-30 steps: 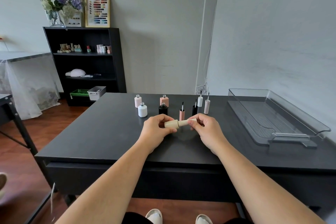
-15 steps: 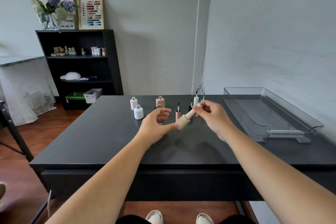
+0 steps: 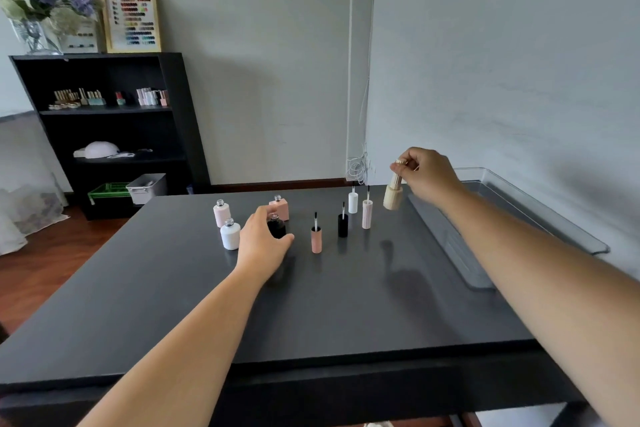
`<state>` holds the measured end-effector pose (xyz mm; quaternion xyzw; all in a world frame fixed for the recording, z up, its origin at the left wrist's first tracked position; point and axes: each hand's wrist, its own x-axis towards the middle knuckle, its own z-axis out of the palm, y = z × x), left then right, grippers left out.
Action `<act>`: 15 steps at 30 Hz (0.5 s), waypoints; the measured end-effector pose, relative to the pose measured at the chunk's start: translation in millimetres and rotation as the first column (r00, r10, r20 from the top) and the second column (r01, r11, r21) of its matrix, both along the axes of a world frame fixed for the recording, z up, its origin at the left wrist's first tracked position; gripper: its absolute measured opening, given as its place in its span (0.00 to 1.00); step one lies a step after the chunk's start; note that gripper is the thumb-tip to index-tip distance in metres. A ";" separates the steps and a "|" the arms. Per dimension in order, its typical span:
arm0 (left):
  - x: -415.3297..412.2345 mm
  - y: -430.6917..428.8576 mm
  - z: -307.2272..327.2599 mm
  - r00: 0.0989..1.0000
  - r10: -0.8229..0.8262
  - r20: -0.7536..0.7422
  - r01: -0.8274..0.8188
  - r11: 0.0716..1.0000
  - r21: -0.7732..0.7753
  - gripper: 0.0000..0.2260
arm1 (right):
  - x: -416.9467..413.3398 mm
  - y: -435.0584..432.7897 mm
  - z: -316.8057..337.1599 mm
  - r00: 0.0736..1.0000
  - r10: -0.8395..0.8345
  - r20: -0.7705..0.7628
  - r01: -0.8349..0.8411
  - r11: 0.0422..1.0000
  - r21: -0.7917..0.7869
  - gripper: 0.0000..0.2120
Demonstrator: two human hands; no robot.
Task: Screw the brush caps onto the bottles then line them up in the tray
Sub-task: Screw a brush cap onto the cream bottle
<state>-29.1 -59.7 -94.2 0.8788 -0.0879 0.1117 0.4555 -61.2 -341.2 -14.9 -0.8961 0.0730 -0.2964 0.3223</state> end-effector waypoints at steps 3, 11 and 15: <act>5.7 -1.7 -6.5 0.999 0.031 -0.012 -0.031 0.999 -0.012 0.23 | 17.8 -3.1 -8.6 0.998 -0.021 -0.060 0.019 0.999 -0.032 0.07; 14.4 -1.0 -13.9 0.999 0.048 -0.027 -0.050 0.996 -0.078 0.19 | 43.2 -6.1 -26.8 0.986 -0.097 -0.132 0.091 0.994 -0.057 0.08; 14.9 -0.3 -14.5 0.998 0.043 -0.041 -0.047 0.993 -0.113 0.19 | 46.6 -6.0 -27.4 0.981 -0.115 -0.159 0.106 0.992 -0.067 0.10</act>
